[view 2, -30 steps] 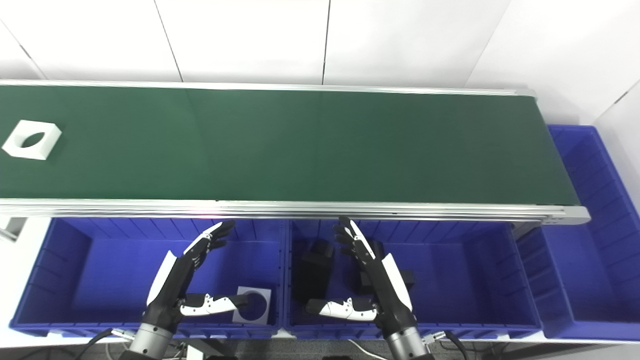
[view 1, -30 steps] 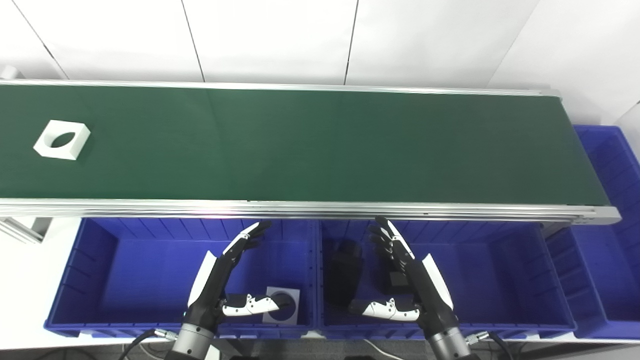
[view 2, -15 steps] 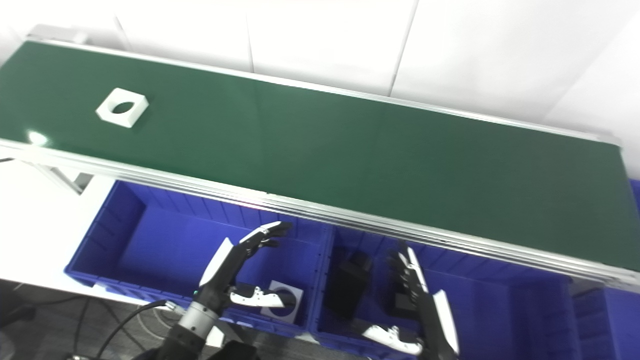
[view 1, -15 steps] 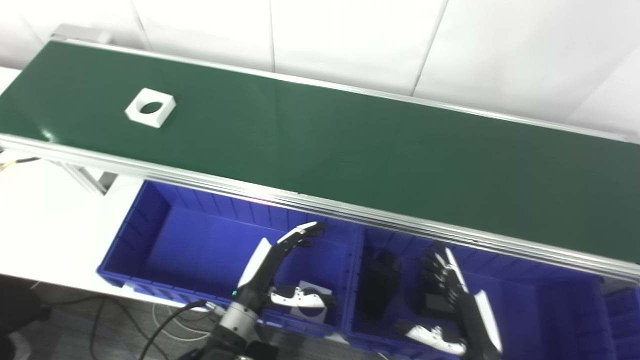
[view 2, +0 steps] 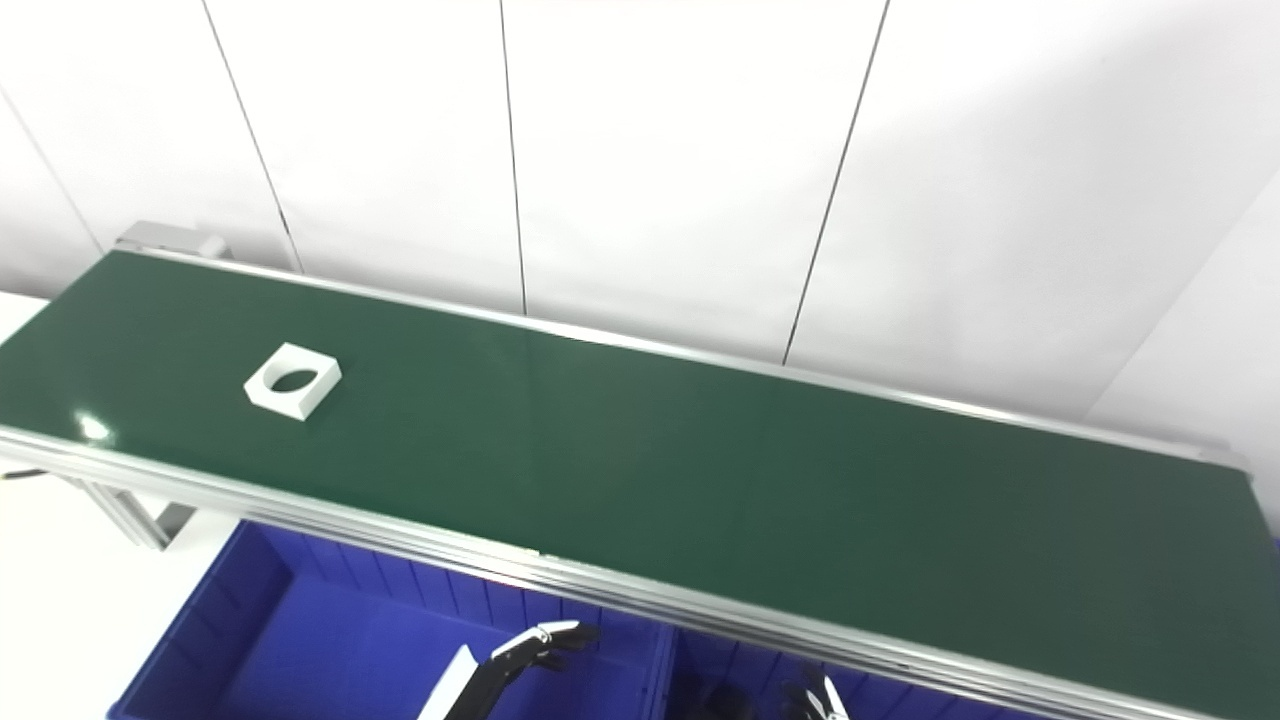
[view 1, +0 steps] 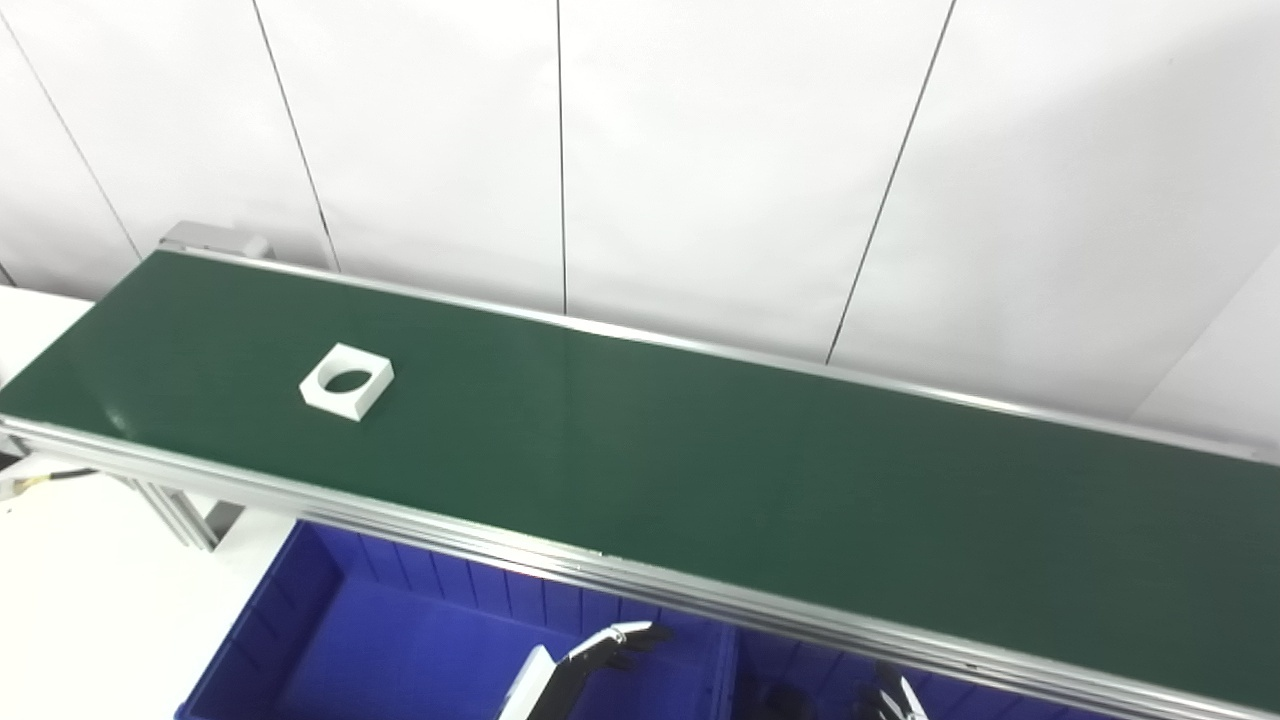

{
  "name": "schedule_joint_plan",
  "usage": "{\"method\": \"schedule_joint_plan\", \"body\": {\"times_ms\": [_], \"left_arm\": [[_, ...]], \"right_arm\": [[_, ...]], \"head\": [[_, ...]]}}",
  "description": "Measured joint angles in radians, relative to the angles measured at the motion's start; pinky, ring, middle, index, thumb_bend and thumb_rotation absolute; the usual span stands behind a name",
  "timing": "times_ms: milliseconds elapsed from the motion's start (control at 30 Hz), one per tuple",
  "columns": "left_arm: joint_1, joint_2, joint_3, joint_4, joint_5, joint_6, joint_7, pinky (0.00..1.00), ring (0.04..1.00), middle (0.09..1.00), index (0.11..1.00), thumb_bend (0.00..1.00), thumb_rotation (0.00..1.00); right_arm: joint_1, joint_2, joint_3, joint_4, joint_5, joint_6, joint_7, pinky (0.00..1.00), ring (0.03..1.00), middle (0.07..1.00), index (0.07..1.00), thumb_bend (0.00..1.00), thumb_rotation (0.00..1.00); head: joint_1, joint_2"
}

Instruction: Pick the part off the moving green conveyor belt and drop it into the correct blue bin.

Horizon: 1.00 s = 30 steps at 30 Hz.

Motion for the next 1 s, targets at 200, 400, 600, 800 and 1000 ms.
{"method": "schedule_joint_plan", "body": {"times_ms": [200, 400, 600, 800, 1000], "left_arm": [[0.0, 0.041, 0.003, -0.097, -0.022, -0.001, -0.009, 0.72, 0.789, 0.815, 0.766, 0.96, 0.27], [-0.013, 0.116, 0.088, -0.231, -0.053, -0.005, -0.108, 0.74, 0.807, 0.832, 0.805, 0.95, 0.35], [-0.05, 0.193, 0.228, -0.305, -0.09, -0.007, -0.279, 0.81, 0.835, 0.841, 0.828, 0.92, 0.36], [-0.075, 0.213, 0.335, -0.33, -0.114, -0.007, -0.482, 0.87, 0.873, 0.882, 0.878, 0.87, 0.43], [-0.118, 0.228, 0.448, -0.342, -0.1, 0.012, -0.632, 0.87, 0.886, 0.899, 0.885, 0.87, 0.42]], "right_arm": [[-0.011, -0.002, 0.011, 0.013, -0.001, 0.0, -0.011, 0.79, 0.867, 0.902, 0.974, 0.85, 0.35], [-0.022, -0.003, 0.025, 0.023, 0.0, 0.0, -0.027, 0.79, 0.859, 0.89, 0.964, 0.85, 0.32], [-0.041, -0.003, 0.044, 0.034, 0.007, 0.0, -0.045, 0.76, 0.837, 0.872, 0.947, 0.86, 0.3], [-0.043, -0.003, 0.055, 0.035, 0.004, 0.0, -0.055, 0.74, 0.824, 0.865, 0.937, 0.87, 0.31], [-0.045, -0.013, 0.061, 0.035, 0.0, 0.0, -0.084, 0.74, 0.824, 0.861, 0.932, 0.88, 0.3]], "head": [[0.0, -0.002], [-0.023, -0.006], [-0.064, 0.0], [-0.075, 0.003], [-0.078, 0.008]]}}
